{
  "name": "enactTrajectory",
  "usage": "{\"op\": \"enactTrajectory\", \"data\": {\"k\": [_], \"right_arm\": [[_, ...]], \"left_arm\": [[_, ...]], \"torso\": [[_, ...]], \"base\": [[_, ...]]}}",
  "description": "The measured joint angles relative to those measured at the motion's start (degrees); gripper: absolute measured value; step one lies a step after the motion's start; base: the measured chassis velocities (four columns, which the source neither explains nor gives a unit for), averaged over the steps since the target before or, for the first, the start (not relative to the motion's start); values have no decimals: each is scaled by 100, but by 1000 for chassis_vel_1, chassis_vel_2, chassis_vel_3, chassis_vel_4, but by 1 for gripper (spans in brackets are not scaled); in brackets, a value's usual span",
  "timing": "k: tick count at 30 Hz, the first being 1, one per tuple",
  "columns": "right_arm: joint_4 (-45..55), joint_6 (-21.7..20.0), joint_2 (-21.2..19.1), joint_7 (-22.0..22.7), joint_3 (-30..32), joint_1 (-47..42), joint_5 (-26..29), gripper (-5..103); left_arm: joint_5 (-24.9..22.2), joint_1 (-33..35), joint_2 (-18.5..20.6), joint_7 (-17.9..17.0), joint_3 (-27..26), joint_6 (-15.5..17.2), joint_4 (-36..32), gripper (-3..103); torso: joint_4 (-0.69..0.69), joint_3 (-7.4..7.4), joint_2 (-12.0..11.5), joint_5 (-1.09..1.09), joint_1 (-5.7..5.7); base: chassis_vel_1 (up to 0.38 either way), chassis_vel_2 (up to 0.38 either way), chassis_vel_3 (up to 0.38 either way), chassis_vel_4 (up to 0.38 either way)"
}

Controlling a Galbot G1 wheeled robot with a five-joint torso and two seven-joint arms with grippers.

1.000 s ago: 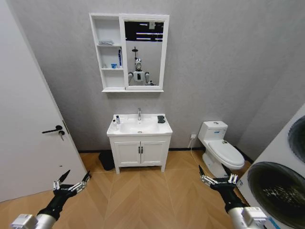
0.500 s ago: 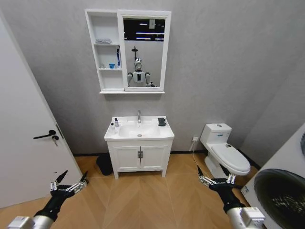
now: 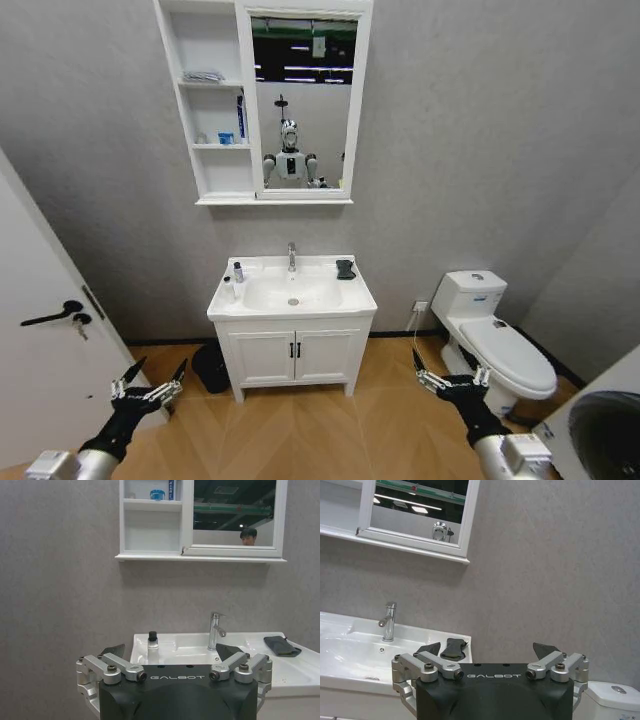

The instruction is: Move facial cleanser and shampoo from washbasin to cabinet, then wipe washbasin with towel.

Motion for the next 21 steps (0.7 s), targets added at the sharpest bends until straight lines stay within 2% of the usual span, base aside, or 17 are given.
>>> {"op": "enactTrajectory", "data": {"k": [21], "right_arm": [[34, 9, 60, 4, -15, -29, -65, 100]], "left_arm": [[448, -13, -220, -66, 516, -80, 42, 100]], "torso": [[0, 0, 0, -1, 0]], "base": [[-271, 272, 275, -272]]}}
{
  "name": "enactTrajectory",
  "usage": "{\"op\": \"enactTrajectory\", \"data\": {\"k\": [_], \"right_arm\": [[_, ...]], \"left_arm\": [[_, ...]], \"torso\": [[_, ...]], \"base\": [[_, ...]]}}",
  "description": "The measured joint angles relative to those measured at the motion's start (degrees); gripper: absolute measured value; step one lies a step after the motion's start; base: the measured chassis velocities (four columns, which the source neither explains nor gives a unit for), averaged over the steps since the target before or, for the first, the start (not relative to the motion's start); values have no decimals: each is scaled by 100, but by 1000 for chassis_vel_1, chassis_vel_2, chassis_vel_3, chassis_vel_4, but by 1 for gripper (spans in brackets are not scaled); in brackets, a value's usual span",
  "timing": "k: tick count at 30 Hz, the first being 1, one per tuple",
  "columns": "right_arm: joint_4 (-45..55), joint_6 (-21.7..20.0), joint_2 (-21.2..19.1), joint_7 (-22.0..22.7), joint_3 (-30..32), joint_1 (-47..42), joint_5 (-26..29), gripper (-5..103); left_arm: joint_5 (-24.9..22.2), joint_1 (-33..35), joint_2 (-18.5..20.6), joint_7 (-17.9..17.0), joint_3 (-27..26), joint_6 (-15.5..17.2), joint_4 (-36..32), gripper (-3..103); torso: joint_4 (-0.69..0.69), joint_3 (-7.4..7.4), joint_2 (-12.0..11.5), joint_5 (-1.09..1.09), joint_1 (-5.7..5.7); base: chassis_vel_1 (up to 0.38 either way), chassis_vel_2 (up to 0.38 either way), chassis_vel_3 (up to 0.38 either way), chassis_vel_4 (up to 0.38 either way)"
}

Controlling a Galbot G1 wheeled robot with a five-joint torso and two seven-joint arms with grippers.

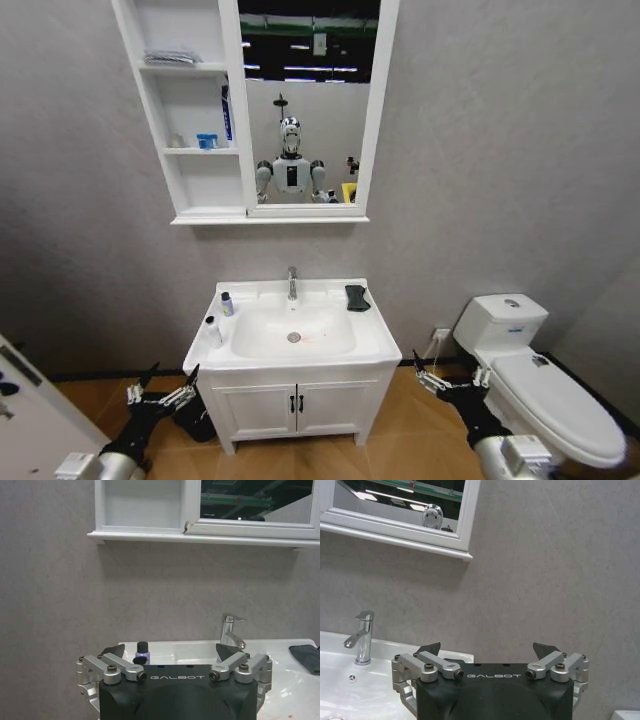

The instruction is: Move facial cleanser and shampoo from washbasin to cabinet, then wipe washbasin with towel.

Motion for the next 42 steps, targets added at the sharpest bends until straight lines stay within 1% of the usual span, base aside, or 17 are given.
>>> {"op": "enactTrajectory", "data": {"k": [4, 7, 11, 15, 17, 18, 20, 21, 23, 24, 26, 30, 31, 35, 36, 38, 42], "right_arm": [[-10, 57, 10, 31, 0, -1, 13, 100], [-13, 73, 19, 51, 8, -5, 38, 100], [-15, 74, 32, 76, 14, 12, 41, 100], [-18, 74, 37, 97, 15, 34, 40, 100], [-27, 74, 39, 114, 15, 44, 40, 100], [-40, 74, 40, 131, 15, 56, 40, 100], [-73, 72, 27, 151, 30, 94, 40, 100], [-73, 72, 27, 151, 30, 94, 40, 100], [-78, 27, 13, 186, 62, 162, 42, 100], [-78, 27, 13, 186, 62, 162, 42, 100], [-53, -38, 36, 220, 70, 233, 47, 100], [-50, -68, 127, 246, 71, 321, 39, 100], [-66, -68, 208, 250, 69, 374, 30, 100], [-209, 10, 322, 245, 46, 472, 32, 100], [-209, 10, 322, 245, 46, 472, 32, 100], [-321, 80, 308, 212, 29, 497, 47, 100], [-385, 128, 297, 195, 30, 503, 66, 100]], "left_arm": [[64, -26, -18, -82, 66, -18, 4, 100], [260, -20, -120, -169, 176, -129, 75, 100], [425, 58, -213, -223, 291, -187, 144, 100], [555, 91, -287, -247, 362, -281, 280, 100], [633, 87, -322, -257, 375, -347, 380, 100], [734, 70, -354, -266, 396, -439, 519, 100], [888, -3, -410, -297, 469, -555, 781, 100], [888, -3, -410, -297, 469, -555, 781, 100], [1088, -133, -490, -315, 570, -674, 1062, 100], [1088, -133, -490, -315, 570, -674, 1062, 100], [1227, -203, -538, -389, 637, -796, 1261, 100], [1262, -223, -567, -512, 687, -871, 1419, 100], [1267, -248, -555, -576, 711, -910, 1474, 100], [1431, -477, -481, -766, 698, -925, 1573, 100], [1431, -477, -481, -766, 698, -925, 1573, 100], [1448, -685, -425, -964, 688, -841, 1634, 100], [1520, -846, -374, -1012, 740, -737, 1749, 100]], "torso": [[-1, 0, 0, 2, 0], [2, 2, -3, 2, 7], [-2, 1, -2, 0, 5], [-2, 0, 0, 0, -2], [0, -1, 1, 1, -5], [1, -2, 3, 1, -6], [1, -2, 3, 0, -6], [1, -2, 3, 0, -6], [-1, -1, 2, 1, -3], [-1, -1, 2, 1, -3], [0, 0, 0, 0, 0], [0, 0, -1, 0, 2], [1, 0, -1, 1, 1], [-1, 0, 0, 0, 0], [-1, 0, 0, 0, 0], [0, 0, 0, 1, 1], [-1, 0, 0, 1, 1]], "base": [[-248, 241, 276, -244], [-197, 192, 186, -149], [-114, 74, 41, -41], [-11, 12, -15, -14], [0, 0, 0, 0], [83, -23, -33, 47], [23, -23, -12, 27], [45, -46, -24, 53], [0, 0, 0, 0], [0, 0, 0, 0], [0, 0, 0, 0], [0, 0, 0, 0], [0, 0, 0, 0], [0, 0, 0, 0], [0, 0, 0, 0], [0, 0, 0, 0], [0, 0, 0, 0]]}}
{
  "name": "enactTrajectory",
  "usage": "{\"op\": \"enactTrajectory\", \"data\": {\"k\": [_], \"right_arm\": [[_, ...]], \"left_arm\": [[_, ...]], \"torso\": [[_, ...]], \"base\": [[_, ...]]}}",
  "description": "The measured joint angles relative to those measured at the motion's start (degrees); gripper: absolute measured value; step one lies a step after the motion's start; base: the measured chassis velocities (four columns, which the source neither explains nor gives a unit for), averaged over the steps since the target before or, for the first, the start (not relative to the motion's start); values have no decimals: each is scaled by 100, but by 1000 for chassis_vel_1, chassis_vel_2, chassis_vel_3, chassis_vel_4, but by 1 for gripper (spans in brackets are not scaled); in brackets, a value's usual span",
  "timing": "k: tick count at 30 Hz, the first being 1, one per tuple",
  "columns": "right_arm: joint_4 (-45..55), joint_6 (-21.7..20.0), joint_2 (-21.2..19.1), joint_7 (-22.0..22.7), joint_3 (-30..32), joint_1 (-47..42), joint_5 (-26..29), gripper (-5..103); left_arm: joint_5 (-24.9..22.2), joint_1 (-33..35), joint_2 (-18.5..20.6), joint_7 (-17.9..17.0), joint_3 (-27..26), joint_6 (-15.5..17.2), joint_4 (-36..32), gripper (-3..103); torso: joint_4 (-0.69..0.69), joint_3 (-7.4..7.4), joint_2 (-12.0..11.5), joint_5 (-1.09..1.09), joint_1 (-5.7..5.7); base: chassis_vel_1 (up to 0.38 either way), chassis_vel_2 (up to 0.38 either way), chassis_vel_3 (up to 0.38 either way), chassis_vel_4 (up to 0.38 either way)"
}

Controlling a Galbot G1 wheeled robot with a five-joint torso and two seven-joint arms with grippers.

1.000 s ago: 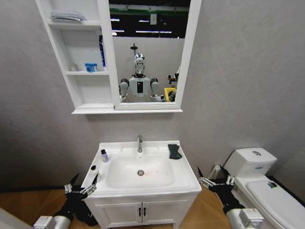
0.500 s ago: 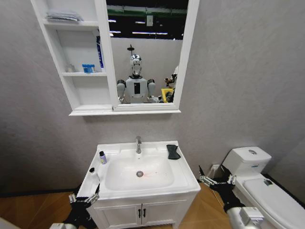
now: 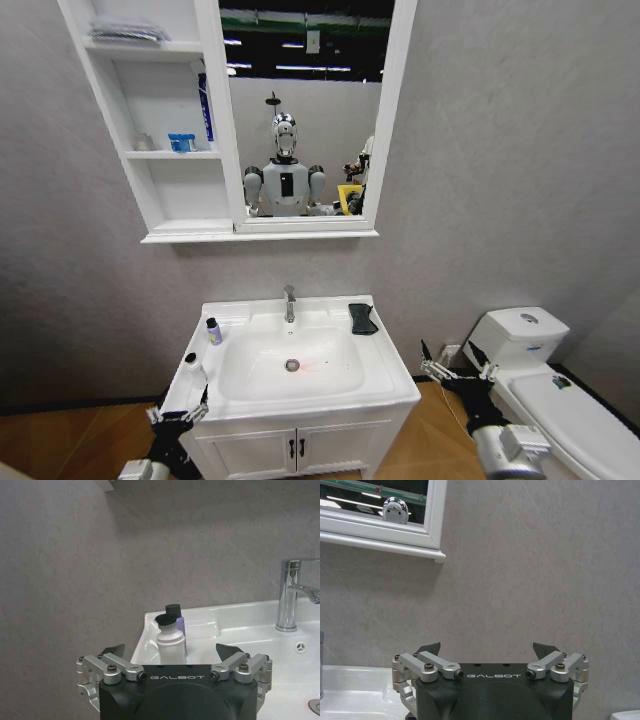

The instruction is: Move facial cleanser and shampoo from washbasin to cabinet, then wipe washbasin with towel.

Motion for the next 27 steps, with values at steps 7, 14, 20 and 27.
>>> {"op": "enactTrajectory", "data": {"k": [7, 14, 20, 27], "right_arm": [[-113, 46, 0, -20, -22, 89, 111, 100], [-204, 115, -19, -35, -22, 91, 133, 100], [-147, 107, 5, -33, -23, 76, 131, 100], [-97, 81, 5, -12, 21, 47, 131, 100]], "left_arm": [[151, -292, 34, -105, 182, 403, 301, 100], [160, -760, 36, -339, 287, 521, 639, 100], [159, -1073, 67, -408, 466, 606, 905, 100], [158, -1532, 111, -658, 616, 743, 1198, 93]], "torso": [[1, 0, 0, -1, 0], [0, 0, 0, 0, 0], [0, 0, 0, 0, 0], [0, 0, 0, 0, 0]], "base": [[0, 0, 0, 0], [0, 0, 0, 0], [0, 0, 0, 0], [0, 0, 0, 0]]}}
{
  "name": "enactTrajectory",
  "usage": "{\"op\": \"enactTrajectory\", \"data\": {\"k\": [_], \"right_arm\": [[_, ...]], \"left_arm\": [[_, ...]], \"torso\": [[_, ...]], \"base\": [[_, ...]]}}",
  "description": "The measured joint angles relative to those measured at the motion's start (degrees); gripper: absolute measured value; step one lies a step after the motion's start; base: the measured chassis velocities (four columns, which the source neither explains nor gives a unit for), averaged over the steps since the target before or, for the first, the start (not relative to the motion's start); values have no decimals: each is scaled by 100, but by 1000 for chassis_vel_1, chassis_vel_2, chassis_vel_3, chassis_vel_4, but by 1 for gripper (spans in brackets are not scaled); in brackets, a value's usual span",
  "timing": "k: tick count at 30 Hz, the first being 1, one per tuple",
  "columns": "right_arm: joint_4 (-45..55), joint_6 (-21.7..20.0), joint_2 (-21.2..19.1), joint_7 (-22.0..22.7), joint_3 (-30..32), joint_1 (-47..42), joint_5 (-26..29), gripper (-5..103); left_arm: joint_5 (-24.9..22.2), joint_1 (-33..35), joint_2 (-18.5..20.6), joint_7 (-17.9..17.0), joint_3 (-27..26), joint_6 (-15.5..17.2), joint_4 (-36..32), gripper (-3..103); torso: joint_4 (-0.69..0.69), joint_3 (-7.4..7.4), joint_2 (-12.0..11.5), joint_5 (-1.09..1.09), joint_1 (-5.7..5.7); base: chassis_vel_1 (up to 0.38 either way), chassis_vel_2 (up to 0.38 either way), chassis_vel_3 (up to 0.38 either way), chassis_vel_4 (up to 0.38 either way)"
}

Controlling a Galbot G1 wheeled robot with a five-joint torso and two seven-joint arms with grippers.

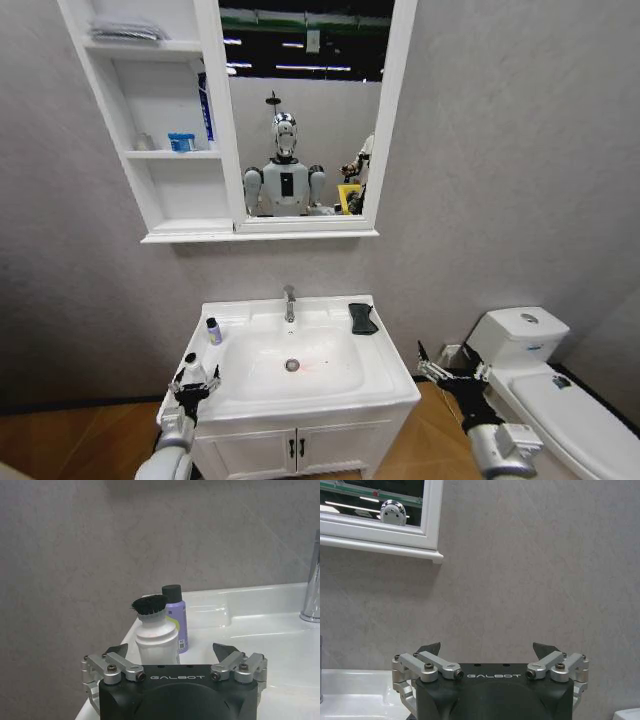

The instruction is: Move facial cleanser and shampoo from washbasin to cabinet, then wipe washbasin with towel.

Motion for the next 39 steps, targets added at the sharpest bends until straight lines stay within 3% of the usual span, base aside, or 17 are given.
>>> {"op": "enactTrajectory", "data": {"k": [3, 9, 13, 16, 22, 23, 24, 26, 27, 28, 29, 30, 31, 33, 35, 36, 39], "right_arm": [[0, 0, 8, 7, 3, -9, 0, 100], [-29, -52, -5, 65, -5, 109, -3, 100], [-39, -112, -32, 116, -15, 186, -2, 100], [-15, -211, -58, 154, -30, 249, 1, 100], [7, -234, -58, 155, 12, 241, 1, 100], [18, -239, -59, 159, 38, 239, 1, 100], [18, -239, -59, 159, 38, 239, 1, 100], [21, -241, -50, 171, 46, 236, 3, 100], [21, -241, -50, 171, 46, 236, 3, 100], [20, -241, -46, 172, 46, 236, 3, 100], [7, -241, -44, 174, 40, 235, 2, 100], [7, -241, -44, 174, 40, 235, 2, 100], [-2, -241, -45, 174, 34, 234, -5, 100], [-8, -241, -46, 173, 27, 236, -11, 100], [-46, -249, -58, 169, -8, 242, -56, 100], [-46, -249, -58, 169, -8, 242, -56, 100], [-83, -347, -119, 161, -83, 297, -116, 100]], "left_arm": [[0, -24, 10, -26, 0, 18, 19, 88], [34, 54, -34, -101, -102, 23, 8, 60], [58, 105, -59, -132, -109, 33, -71, 49], [15, 262, -9, -319, 10, 208, -529, 34], [-564, 114, 639, -869, 210, 770, -1299, 32], [-1064, -130, 1193, -1266, 223, 1269, -1734, 32], [-1064, -130, 1193, -1266, 223, 1269, -1734, 32], [-2278, -596, 2152, -1930, 135, 2251, -2327, 32], [-2278, -596, 2152, -1930, 135, 2251, -2327, 32], [-2767, -783, 2540, -2123, 83, 2532, -2474, 32], [-3509, -1108, 3195, -2340, -5, 2885, -2598, 32], [-3509, -1108, 3195, -2340, -5, 2885, -2598, 32], [-4099, -1473, 3717, -2482, -32, 3090, -2613, 32], [-4348, -1661, 3898, -2530, -20, 3162, -2597, 32], [-5321, -2716, 4466, -2645, 292, 3416, -2284, 32], [-5321, -2716, 4466, -2645, 292, 3416, -2284, 32], [-5694, -4401, 4749, -2493, 1258, 3560, -1499, 32]], "torso": [[0, 0, 0, 0, 0], [1, 0, 0, 0, -1], [1, 0, 0, 0, -1], [2, 0, 0, -2, -1], [0, -1, 0, -1, -1], [1, -1, 0, -2, -1], [1, -1, 0, -2, -1], [1, 0, 0, -3, -1], [1, 0, 0, -3, -1], [0, 0, 0, -3, 0], [1, -1, 0, 2, -1], [1, -1, 0, 2, -1], [1, -1, 0, 1, -1], [2, -1, 0, -1, 0], [1, -1, 0, 0, -1], [1, -1, 0, 0, -1], [0, 0, 0, -2, 0]], "base": [[0, 0, 0, 0], [0, 0, 0, 0], [0, 0, 0, 0], [0, 0, 0, 0], [0, 0, 0, 0], [0, 0, 0, 0], [0, 0, 0, 0], [0, 0, 0, 0], [0, 0, 0, 0], [0, 0, 0, 0], [0, 0, 0, 0], [0, 0, 0, 0], [0, 0, 0, 0], [0, 0, 0, 0], [0, 0, 0, 0], [0, 0, 0, 0], [0, 0, 0, 0]]}}
